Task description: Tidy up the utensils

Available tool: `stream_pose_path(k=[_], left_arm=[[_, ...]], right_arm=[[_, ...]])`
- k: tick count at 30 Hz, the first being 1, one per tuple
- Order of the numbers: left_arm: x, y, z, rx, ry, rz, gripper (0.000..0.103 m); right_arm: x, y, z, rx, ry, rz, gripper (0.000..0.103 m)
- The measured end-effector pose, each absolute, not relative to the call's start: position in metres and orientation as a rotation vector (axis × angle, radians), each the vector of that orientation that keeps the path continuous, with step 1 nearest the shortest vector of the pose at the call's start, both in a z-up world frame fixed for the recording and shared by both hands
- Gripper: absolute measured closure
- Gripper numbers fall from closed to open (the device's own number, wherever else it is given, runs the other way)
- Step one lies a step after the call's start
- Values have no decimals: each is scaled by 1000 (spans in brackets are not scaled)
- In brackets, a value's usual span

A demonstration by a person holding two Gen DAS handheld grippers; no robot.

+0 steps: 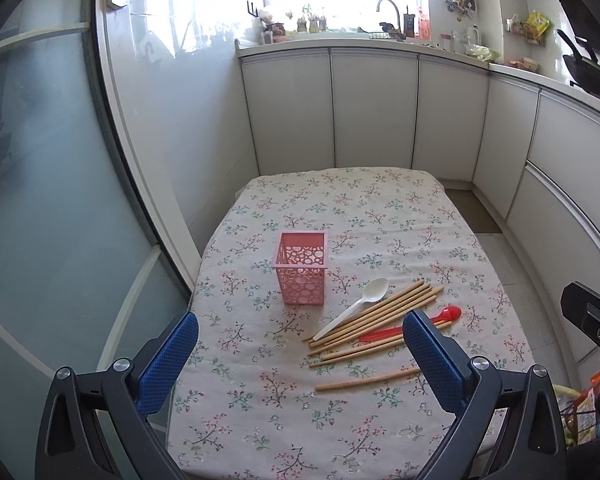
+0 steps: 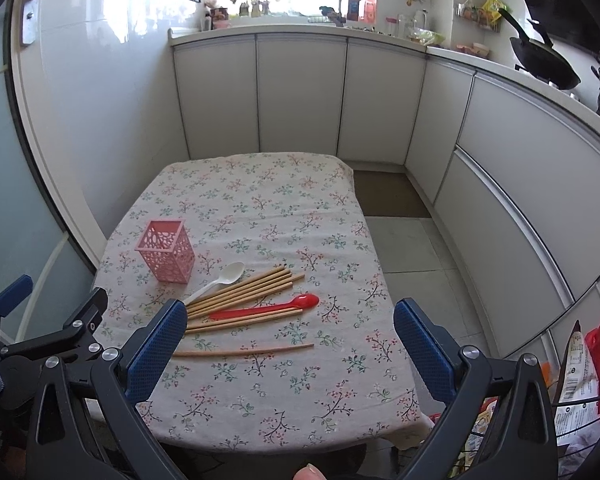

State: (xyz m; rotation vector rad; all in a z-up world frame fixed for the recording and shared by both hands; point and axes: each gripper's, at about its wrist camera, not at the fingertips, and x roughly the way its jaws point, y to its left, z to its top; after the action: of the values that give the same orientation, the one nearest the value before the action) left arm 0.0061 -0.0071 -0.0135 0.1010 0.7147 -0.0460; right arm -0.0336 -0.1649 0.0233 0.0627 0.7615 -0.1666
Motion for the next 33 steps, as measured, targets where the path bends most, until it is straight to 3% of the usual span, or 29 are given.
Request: stream_pose_path(k=[33], left_arm=[[13, -13, -9, 128, 711, -49, 0]], right_arm=[[-32, -170, 25, 59, 756, -201, 0]])
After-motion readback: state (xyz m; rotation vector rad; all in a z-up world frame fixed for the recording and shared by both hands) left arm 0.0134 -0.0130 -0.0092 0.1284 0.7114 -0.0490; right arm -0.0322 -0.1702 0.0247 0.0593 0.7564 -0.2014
